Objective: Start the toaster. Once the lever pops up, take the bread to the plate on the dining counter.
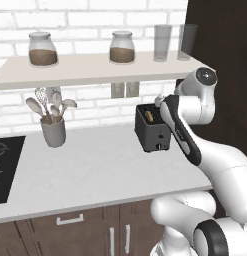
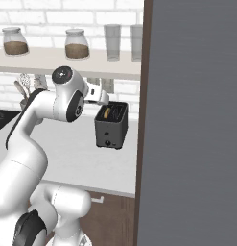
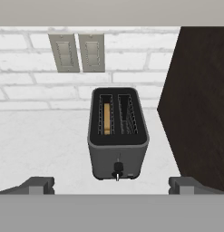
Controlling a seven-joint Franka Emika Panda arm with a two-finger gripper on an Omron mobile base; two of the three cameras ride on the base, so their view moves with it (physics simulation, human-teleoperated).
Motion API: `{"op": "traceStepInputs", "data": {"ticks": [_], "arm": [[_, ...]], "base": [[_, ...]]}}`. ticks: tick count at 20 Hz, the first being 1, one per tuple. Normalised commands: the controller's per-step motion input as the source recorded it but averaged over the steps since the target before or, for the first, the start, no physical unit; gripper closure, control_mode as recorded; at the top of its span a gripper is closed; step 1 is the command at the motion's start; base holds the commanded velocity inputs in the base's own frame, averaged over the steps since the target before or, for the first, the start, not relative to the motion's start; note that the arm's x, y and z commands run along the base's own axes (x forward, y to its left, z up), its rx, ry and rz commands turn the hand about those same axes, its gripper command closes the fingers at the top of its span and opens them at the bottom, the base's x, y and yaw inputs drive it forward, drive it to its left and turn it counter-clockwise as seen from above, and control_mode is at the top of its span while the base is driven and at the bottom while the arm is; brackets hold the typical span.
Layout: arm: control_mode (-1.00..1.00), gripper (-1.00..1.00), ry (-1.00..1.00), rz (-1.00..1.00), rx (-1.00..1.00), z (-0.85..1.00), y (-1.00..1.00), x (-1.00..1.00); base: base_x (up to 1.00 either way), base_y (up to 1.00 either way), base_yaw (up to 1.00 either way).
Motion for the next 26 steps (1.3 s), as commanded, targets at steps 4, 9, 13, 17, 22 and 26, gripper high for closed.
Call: {"op": "traceStepInputs", "data": {"ticks": [4,9,13,17,22,26], "arm": [[-1.00,-1.00,0.00,0.00,0.00,0.00,0.00,0.00],[-1.00,-1.00,0.00,0.00,0.00,0.00,0.00,0.00],[-1.00,-1.00,0.00,0.00,0.00,0.00,0.00,0.00],[-1.00,-1.00,0.00,0.00,0.00,0.00,0.00,0.00],[-1.00,-1.00,0.00,0.00,0.00,0.00,0.00,0.00],[-1.00,-1.00,0.00,0.00,0.00,0.00,0.00,0.00]], "base": [[0.00,0.00,0.00],[0.00,0.00,0.00],[0.00,0.00,0.00],[0.00,0.00,0.00],[0.00,0.00,0.00],[0.00,0.00,0.00]]}}
